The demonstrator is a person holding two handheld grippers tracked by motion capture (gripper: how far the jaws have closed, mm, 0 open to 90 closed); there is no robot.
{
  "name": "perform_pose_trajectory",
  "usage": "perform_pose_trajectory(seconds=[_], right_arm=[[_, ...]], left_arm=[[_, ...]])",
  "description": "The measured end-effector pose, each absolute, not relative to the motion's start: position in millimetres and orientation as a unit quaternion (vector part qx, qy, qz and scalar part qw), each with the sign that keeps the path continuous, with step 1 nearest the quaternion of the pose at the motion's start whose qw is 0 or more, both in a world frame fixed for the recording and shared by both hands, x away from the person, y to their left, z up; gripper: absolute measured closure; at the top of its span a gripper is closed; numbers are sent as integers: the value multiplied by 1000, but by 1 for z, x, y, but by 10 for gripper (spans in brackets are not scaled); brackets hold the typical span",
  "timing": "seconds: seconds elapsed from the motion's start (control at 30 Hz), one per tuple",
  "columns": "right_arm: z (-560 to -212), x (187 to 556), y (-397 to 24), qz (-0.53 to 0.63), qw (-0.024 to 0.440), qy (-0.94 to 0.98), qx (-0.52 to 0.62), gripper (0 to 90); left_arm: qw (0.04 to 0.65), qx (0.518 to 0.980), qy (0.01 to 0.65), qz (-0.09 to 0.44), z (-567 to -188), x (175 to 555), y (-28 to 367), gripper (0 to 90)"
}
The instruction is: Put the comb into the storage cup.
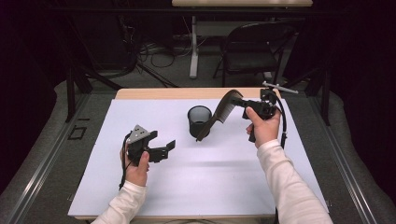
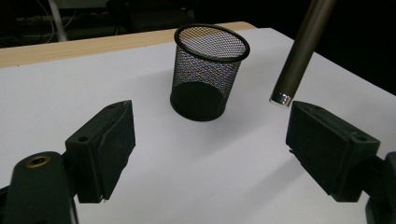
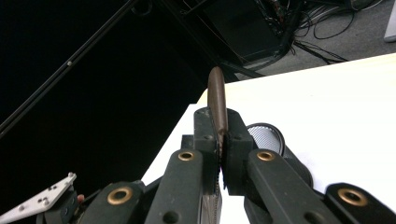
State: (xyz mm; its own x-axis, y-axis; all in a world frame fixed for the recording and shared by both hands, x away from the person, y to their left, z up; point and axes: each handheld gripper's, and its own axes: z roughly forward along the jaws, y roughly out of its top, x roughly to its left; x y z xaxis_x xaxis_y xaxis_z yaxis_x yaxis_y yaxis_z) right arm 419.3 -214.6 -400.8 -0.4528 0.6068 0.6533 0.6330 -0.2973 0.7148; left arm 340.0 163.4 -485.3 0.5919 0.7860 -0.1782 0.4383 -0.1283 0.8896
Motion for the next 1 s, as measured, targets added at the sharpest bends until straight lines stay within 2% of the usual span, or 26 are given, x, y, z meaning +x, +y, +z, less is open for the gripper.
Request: perform_pose_trajectory(seconds=[1.0], right_arm=[[-360, 465, -199, -589, -27, -579, -563, 870]], left_arm=[[513, 729, 420, 171, -485, 341, 165, 157]])
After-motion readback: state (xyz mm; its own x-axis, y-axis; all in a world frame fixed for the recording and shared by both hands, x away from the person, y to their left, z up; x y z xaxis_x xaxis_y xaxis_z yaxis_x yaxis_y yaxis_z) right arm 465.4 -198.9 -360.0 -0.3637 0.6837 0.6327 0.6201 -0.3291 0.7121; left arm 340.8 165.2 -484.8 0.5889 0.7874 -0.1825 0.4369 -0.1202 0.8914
